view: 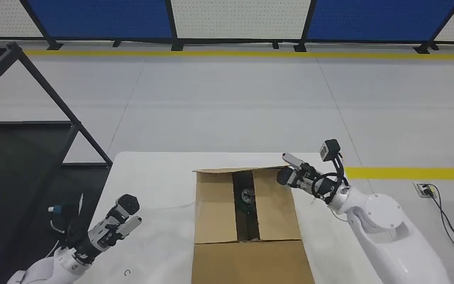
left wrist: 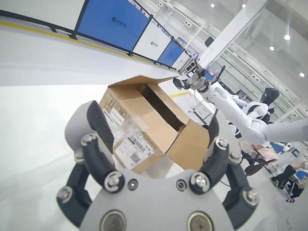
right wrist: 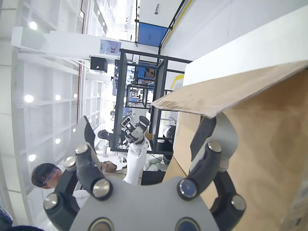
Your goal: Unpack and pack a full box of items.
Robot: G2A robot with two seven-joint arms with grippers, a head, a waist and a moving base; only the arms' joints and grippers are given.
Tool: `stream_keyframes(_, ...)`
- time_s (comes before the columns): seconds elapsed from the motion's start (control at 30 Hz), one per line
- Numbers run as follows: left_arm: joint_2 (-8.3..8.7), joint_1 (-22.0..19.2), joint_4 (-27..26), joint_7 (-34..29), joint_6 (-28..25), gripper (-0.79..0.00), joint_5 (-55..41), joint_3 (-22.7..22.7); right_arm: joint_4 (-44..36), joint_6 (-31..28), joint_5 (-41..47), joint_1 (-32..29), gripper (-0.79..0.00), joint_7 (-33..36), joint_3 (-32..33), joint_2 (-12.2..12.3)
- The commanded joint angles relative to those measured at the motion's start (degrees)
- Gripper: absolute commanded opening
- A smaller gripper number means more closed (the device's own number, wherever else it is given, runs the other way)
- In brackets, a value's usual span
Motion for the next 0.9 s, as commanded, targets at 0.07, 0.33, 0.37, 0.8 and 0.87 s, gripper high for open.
stream_keyframes(0.07, -0.02, 1.2, -0.3, 0.7, -0.7, 0.000, -0.2, -0.6, 2.7, 0.8, -1.5, 4.3, 0.000, -2.4, -2.9, -1.1)
stream_keyframes(0.33, -0.02, 1.2, -0.3, 0.7, -0.7, 0.000, -0.2, -0.6, 2.7, 0.8, -1.5, 4.3, 0.000, -2.4, -2.9, -1.1)
stream_keyframes(0.37, -0.02, 1.2, -0.3, 0.7, -0.7, 0.000, -0.2, -0.6, 2.7, 0.8, -1.5, 4.3, 0.000, -2.4, -2.9, -1.1)
stream_keyframes(0.8, -0.14, 2.0, -3.6, 1.5, 0.6, 0.000, 0.4, -0.4, 13.4, -4.7, 5.9, 10.1, 0.000, -14.3, -8.6, -5.2)
stream_keyframes(0.87, -0.16, 2.4, -3.8, 1.9, 0.6, 0.000, 0.7, -0.7, 17.1, -4.8, 6.9, 12.6, 0.000, -13.4, -10.1, -6.1)
